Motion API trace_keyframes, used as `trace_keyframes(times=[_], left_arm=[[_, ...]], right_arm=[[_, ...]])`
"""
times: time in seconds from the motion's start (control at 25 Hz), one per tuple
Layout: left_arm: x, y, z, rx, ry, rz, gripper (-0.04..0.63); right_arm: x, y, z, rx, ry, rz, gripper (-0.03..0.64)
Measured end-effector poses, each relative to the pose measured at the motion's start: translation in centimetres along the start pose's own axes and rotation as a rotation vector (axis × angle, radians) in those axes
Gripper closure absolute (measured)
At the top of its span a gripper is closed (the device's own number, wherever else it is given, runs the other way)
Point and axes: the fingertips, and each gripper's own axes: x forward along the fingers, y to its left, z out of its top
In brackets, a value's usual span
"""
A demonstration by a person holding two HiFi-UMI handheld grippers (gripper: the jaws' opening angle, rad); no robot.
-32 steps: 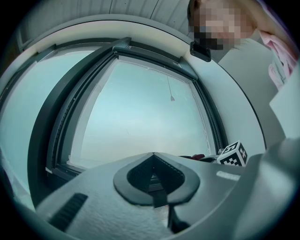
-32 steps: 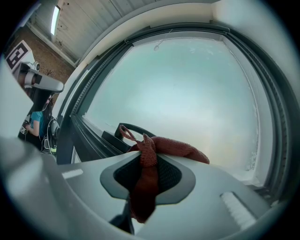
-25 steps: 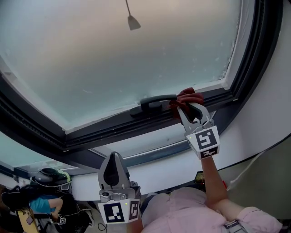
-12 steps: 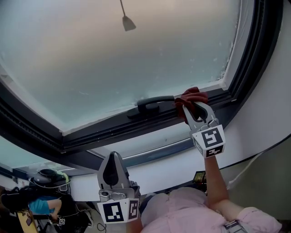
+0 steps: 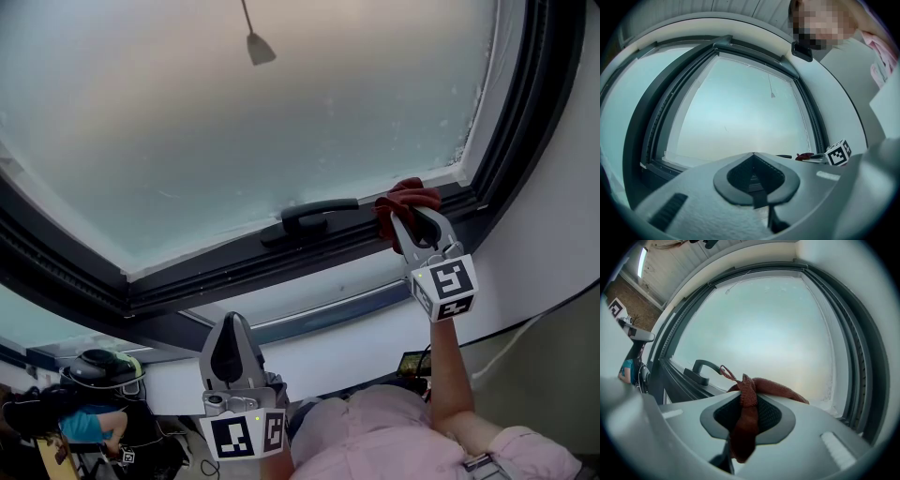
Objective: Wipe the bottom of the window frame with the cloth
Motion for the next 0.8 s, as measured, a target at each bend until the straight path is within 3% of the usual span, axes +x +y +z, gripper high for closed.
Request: trace_keyframes(times=[0.8], left_arm=[[0.6, -0.3, -0.1, 0.008, 0.0, -0.009, 0.601]], right_arm=[[-1.8, -6.9, -1.6, 0.017, 0.017, -0.149, 0.535]])
